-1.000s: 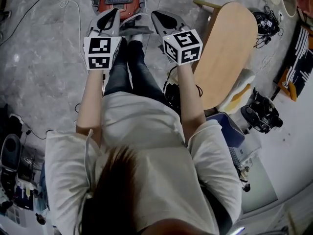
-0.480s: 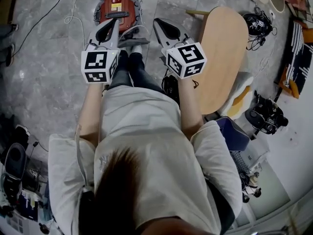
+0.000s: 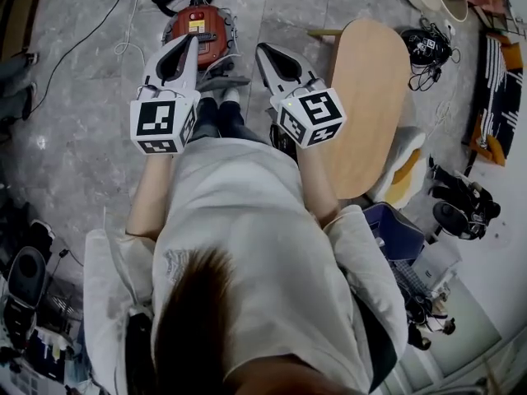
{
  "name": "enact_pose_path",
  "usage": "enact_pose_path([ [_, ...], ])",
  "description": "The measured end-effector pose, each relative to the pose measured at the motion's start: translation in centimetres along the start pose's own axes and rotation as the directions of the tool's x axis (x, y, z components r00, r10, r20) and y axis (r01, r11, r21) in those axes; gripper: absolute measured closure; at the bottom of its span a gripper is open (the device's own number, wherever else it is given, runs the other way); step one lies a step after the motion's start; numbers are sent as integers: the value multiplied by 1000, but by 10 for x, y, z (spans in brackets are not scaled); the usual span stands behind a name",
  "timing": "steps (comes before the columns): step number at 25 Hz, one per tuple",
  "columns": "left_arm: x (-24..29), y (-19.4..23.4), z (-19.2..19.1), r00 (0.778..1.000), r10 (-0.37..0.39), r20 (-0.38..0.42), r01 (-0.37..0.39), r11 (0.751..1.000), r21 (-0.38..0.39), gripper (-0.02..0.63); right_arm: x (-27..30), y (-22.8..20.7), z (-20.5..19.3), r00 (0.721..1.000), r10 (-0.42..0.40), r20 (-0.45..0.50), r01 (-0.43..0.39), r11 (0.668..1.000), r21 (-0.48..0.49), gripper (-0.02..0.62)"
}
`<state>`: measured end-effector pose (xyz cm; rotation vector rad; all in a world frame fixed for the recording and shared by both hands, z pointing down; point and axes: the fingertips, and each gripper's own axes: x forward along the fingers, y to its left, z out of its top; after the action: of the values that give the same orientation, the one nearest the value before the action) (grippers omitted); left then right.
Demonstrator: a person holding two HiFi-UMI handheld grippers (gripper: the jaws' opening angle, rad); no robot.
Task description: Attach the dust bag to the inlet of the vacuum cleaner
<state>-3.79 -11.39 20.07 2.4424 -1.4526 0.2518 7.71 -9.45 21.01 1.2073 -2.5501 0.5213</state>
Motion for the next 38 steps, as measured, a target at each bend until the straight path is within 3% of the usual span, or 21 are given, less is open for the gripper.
enact_pose_path([
  [13, -25, -26, 28, 995, -39, 94, 33, 997, 64, 589, -32, 5, -1, 997, -24, 69, 21, 999, 41, 594],
  [24, -33, -47, 6, 996, -68, 65, 63, 995, 74, 589, -48, 2, -9, 996, -50, 79, 47, 998, 38, 594],
  [31, -35, -48, 12, 995, -71, 72, 65, 994, 87, 589, -50, 2, -11, 995, -60, 75, 58, 998, 39, 594],
  [38, -37, -44, 8, 994, -89, 62, 86, 995, 56, 589, -39, 5, -8, 996, -49, 70, 47, 998, 29, 594],
])
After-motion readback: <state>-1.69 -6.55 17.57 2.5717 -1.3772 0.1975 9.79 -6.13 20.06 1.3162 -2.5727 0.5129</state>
